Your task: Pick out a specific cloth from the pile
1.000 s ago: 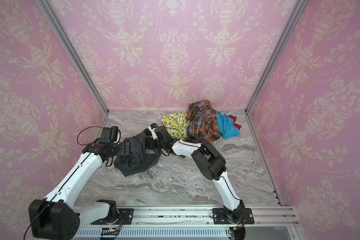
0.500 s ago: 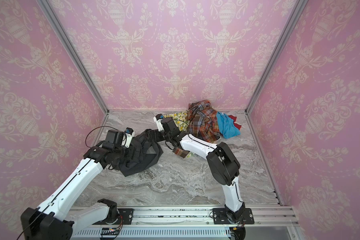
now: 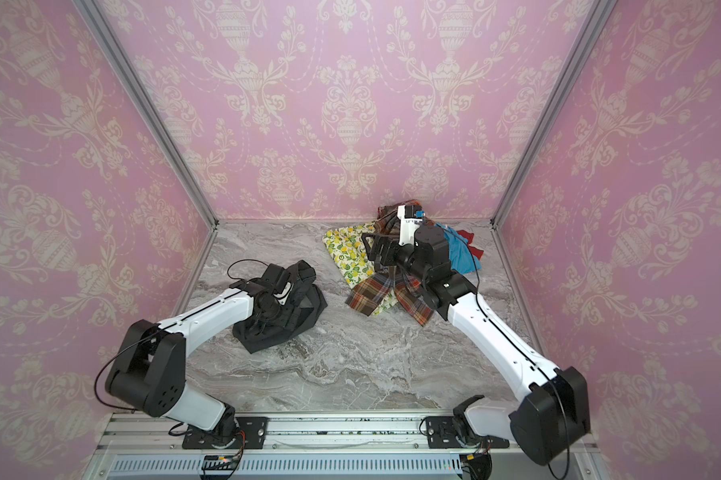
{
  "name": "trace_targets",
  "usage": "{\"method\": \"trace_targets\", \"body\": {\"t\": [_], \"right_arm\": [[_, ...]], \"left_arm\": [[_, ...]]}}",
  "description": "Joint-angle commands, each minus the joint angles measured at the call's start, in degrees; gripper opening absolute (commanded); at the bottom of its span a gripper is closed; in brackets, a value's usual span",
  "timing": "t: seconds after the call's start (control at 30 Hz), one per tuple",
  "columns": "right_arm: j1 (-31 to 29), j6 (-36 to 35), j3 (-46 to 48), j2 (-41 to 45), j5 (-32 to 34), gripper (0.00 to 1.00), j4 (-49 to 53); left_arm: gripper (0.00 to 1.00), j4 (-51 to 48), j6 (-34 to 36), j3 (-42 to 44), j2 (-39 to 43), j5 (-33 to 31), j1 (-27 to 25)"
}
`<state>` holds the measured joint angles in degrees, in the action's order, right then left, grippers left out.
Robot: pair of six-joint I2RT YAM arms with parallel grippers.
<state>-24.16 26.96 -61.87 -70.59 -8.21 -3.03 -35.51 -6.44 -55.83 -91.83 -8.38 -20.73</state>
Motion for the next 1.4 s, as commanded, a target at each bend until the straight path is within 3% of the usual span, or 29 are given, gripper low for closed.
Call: {"method": "trace_targets", "body": {"t": [0.0, 0.2, 0.37, 0.57, 0.77, 0.8, 1.0, 1.17, 1.27, 1.37], "right_arm": [[0.69, -3.14, 3.83, 3.61, 3.31, 1.0, 2.32], [1.34, -4.63, 5.79, 6.3, 4.67, 1.0, 2.83], [1.47, -5.24, 6.03, 5.9, 4.54, 1.0, 4.37], [1.5, -6.97, 7.54, 6.14, 5.18, 1.0, 6.39], [3.45, -11.38, 10.33, 8.44, 7.0, 1.0, 9.72], [4.23, -12.06, 11.26, 9.23, 6.73, 1.0, 9.53], [6.34, -18.14, 16.11, 13.7, 10.88, 1.0, 8.93], [9.17, -22.12, 26.28, 20.44, 14.88, 1.0, 2.79], [12.12, -22.52, 33.88, 24.95, 16.19, 1.0, -2.49], [15.98, -21.79, 42.58, 25.07, 16.2, 1.0, -14.05]], "left_arm": [[0.96, 0.95, -4.8, -0.67, -6.5, -6.34, 0.82], [0.81, 2.43, -6.29, -6.0, -12.38, -7.22, 6.75], [0.78, 2.09, -6.71, -10.17, -14.61, -3.64, 16.02], [0.81, 3.29, -8.82, -15.87, -18.07, 2.07, 24.68], [0.92, 4.87, -11.11, -20.18, -17.84, 4.93, 24.76], [0.99, 7.21, -11.03, -18.35, -15.11, 4.22, 24.16], [0.99, 26.57, -8.52, -1.48, 8.77, 7.07, 22.97], [0.99, 40.47, -4.83, 14.37, 25.63, 9.18, 22.67], [0.99, 50.26, -2.77, 25.09, 29.16, 8.97, 22.58], [1.0, 54.67, -0.85, 29.33, 24.81, 7.38, 22.58]]}}
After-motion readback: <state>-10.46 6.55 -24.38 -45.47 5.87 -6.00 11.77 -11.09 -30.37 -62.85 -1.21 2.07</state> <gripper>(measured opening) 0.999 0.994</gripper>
